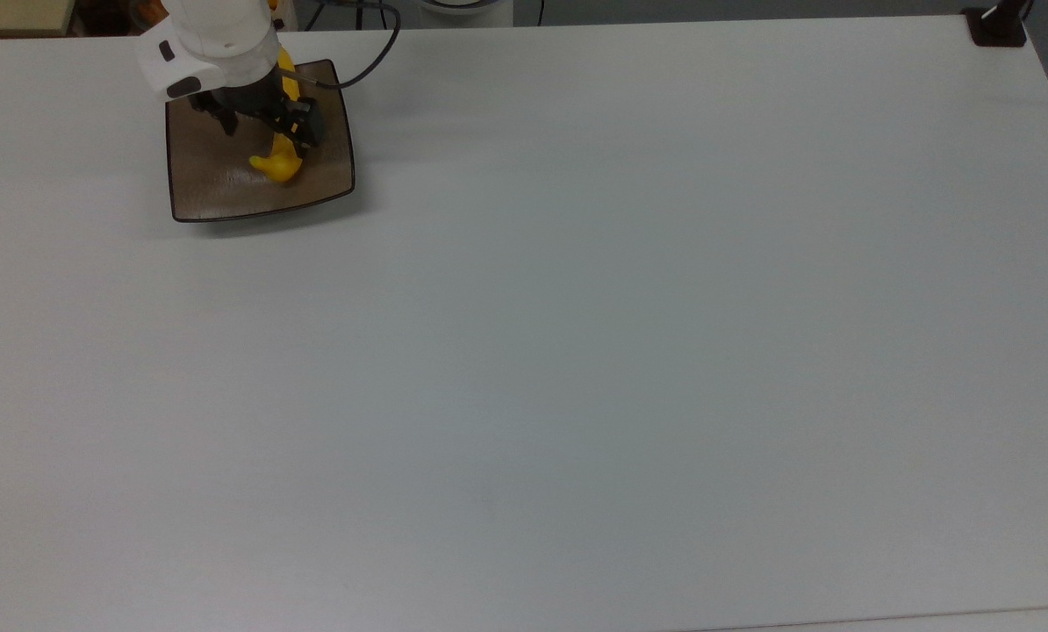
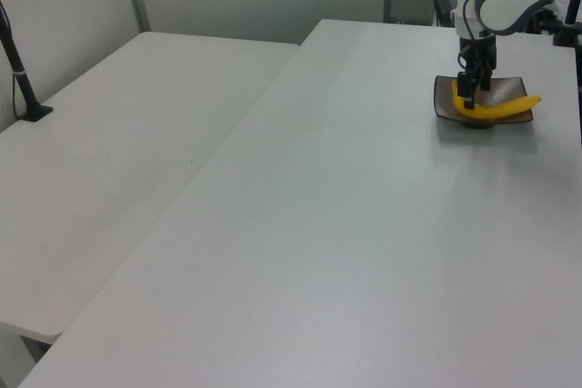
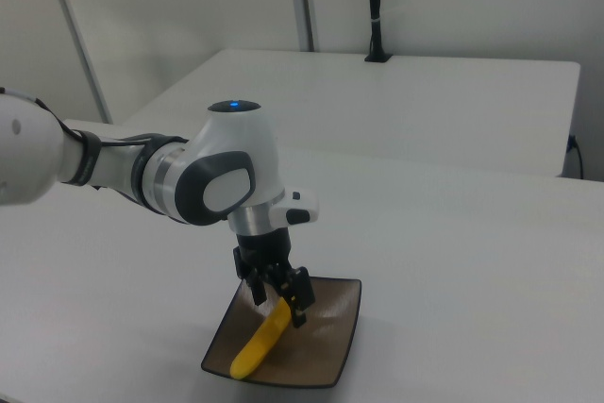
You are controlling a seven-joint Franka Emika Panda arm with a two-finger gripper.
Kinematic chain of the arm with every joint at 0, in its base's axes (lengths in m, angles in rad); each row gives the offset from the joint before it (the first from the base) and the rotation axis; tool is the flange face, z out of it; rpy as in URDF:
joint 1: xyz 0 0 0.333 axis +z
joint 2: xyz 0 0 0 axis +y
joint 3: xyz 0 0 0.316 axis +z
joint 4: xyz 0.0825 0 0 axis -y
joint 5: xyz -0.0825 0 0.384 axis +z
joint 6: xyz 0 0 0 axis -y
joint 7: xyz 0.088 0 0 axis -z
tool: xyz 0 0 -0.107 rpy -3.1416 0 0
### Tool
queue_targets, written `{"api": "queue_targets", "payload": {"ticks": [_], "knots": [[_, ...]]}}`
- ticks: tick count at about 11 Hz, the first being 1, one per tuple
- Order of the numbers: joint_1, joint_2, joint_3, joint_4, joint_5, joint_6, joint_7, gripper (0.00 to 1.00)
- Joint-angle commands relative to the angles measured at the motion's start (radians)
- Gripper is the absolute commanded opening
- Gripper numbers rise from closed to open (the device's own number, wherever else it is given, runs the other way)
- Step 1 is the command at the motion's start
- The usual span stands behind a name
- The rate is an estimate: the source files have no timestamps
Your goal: Bananas placed on a ceramic plate
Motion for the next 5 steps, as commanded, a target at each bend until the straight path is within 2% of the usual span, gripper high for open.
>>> {"api": "queue_targets", "payload": {"ticks": [1,5], "knots": [[0.021,-0.044,-0.006,0.088,-0.021,-0.15,0.025,1.0],[0.117,-0.08,0.004,0.344,-0.001,-0.41,0.027,1.0]]}}
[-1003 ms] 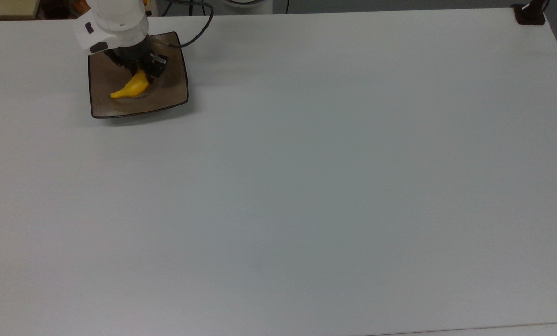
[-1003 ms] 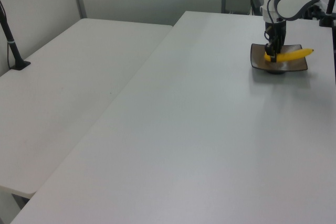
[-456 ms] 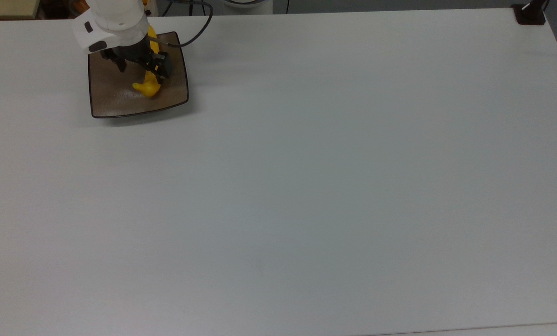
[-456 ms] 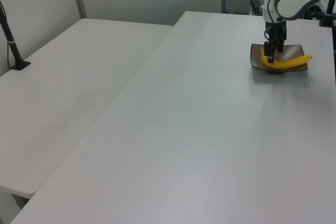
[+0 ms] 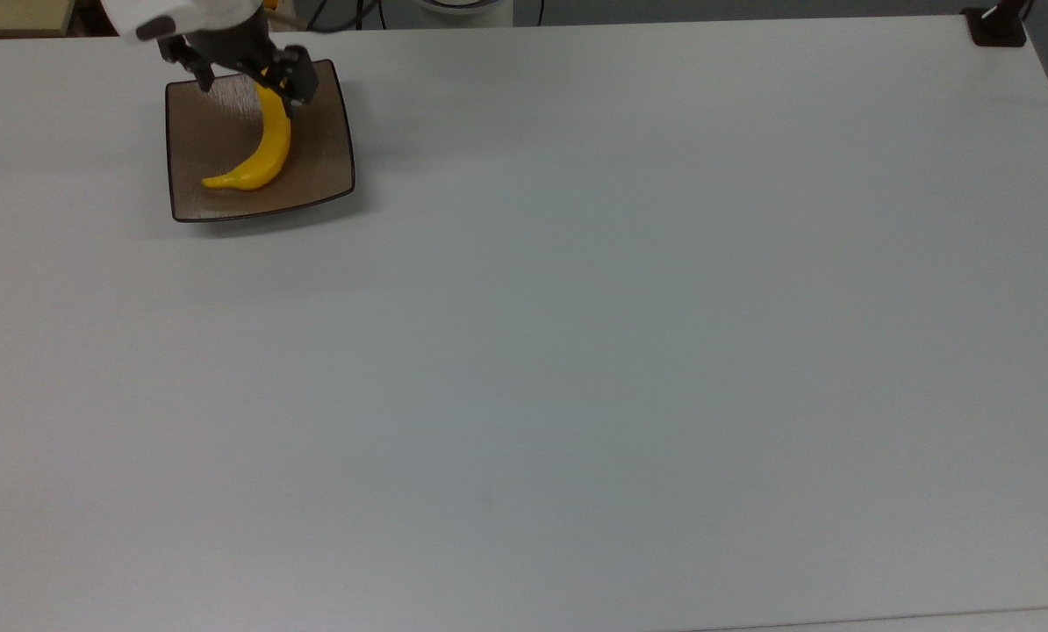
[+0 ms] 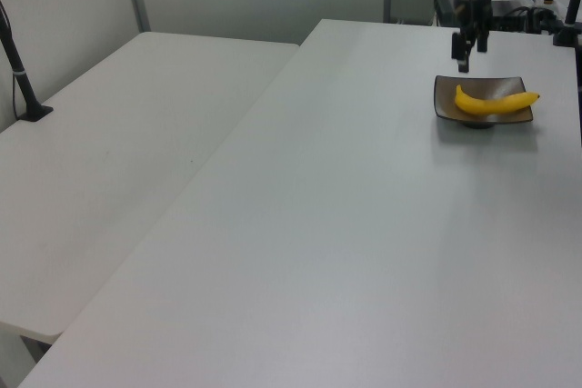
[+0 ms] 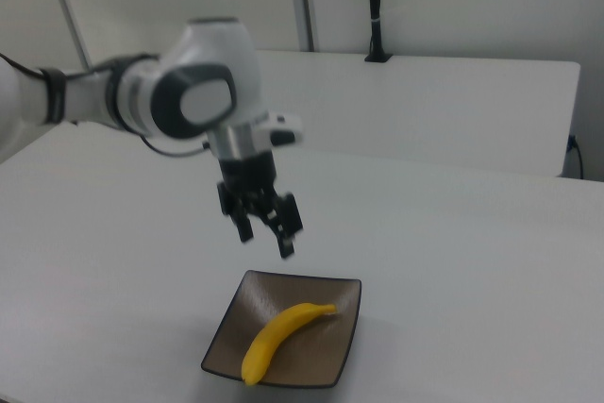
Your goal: Bananas placed on a ceramic plate
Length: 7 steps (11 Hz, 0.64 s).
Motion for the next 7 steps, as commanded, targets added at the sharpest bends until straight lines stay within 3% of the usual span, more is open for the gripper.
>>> {"api": "queue_targets", "payload": {"ticks": [1,3,7], "knots": [[0.096,-0.031,0.001,0.193,0.016,-0.2,0.024,1.0],[0.156,-0.049,0.004,0.285,0.106,-0.286,0.026,1.0],[0.266,-0.088,0.023,0.304,0.231,-0.295,0.055,1.0]]}}
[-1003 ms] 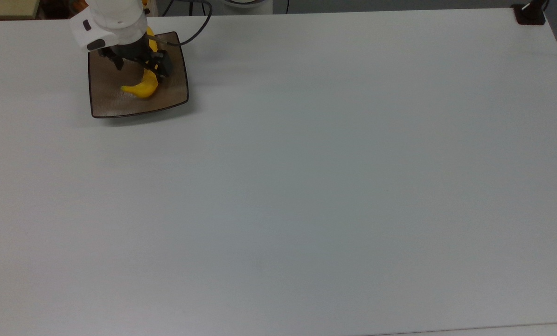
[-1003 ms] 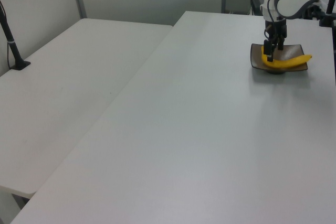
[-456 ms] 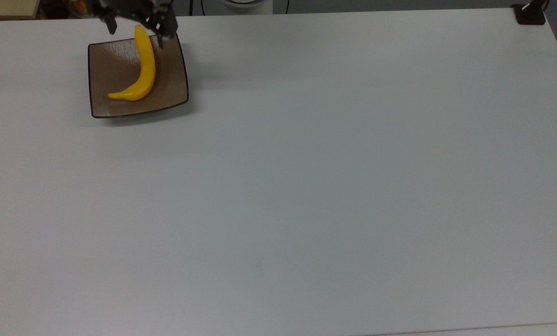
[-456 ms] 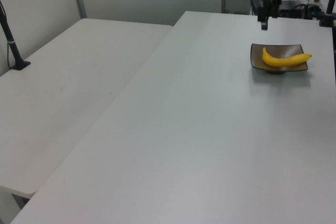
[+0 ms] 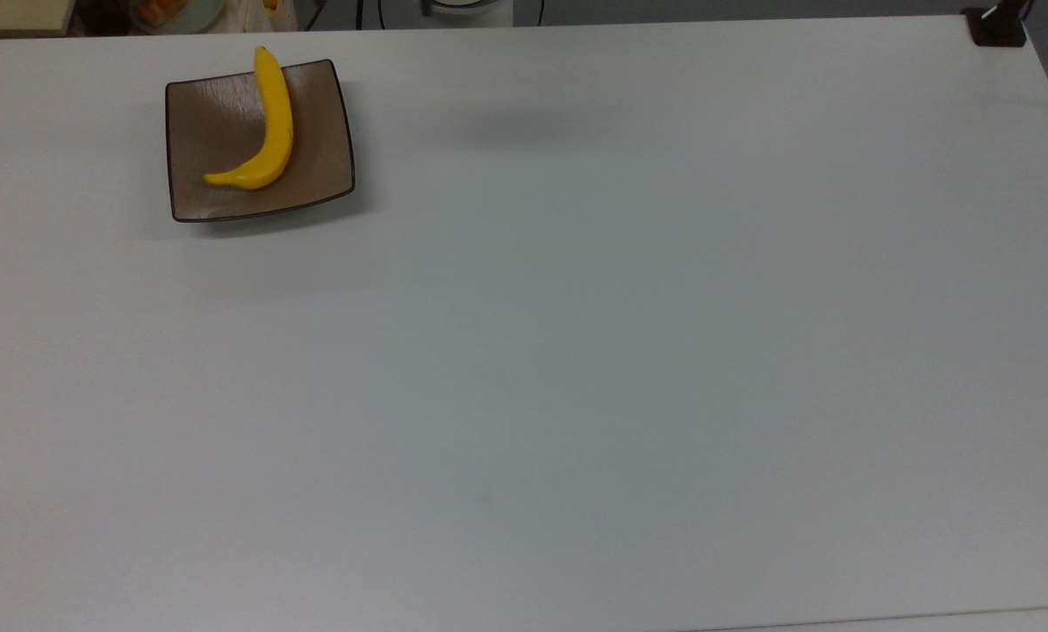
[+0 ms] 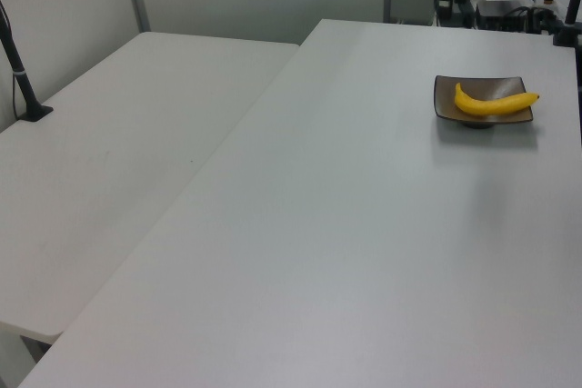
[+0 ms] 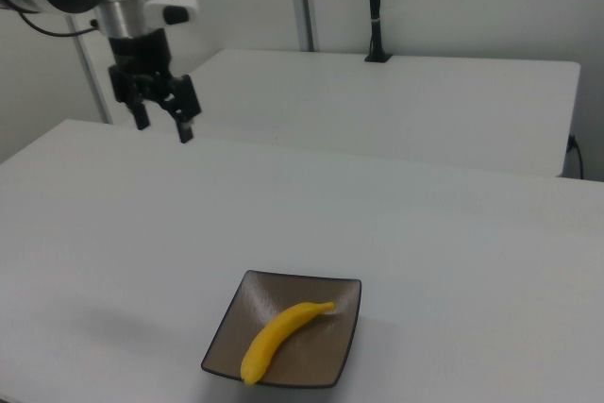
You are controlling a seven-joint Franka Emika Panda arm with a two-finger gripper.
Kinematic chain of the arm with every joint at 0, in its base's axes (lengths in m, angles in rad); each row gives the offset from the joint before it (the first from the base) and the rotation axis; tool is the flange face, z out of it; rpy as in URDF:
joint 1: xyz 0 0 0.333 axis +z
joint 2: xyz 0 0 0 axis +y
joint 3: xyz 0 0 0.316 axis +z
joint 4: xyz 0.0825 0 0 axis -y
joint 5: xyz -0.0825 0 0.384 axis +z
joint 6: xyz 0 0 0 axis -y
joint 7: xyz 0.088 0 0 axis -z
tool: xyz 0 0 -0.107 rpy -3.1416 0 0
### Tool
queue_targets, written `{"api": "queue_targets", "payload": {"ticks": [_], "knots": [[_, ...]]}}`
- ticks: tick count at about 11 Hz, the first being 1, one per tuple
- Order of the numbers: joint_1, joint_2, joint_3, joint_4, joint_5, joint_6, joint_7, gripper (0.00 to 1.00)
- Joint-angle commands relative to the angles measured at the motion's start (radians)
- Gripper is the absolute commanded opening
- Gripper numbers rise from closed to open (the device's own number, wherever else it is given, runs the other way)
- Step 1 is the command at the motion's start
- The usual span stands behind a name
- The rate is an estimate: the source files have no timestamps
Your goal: Bananas placed on a ceramic plate
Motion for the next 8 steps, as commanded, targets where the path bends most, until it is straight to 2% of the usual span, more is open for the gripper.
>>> {"api": "queue_targets", "payload": {"ticks": [1,4,6,8], "knots": [[0.081,-0.013,0.004,0.003,0.097,0.003,0.016,1.0],[0.143,0.0,-0.007,-0.014,0.098,0.069,-0.039,1.0],[0.143,0.0,-0.009,-0.043,0.087,0.137,-0.062,1.0],[0.14,-0.001,-0.009,-0.043,0.084,0.14,-0.053,1.0]]}}
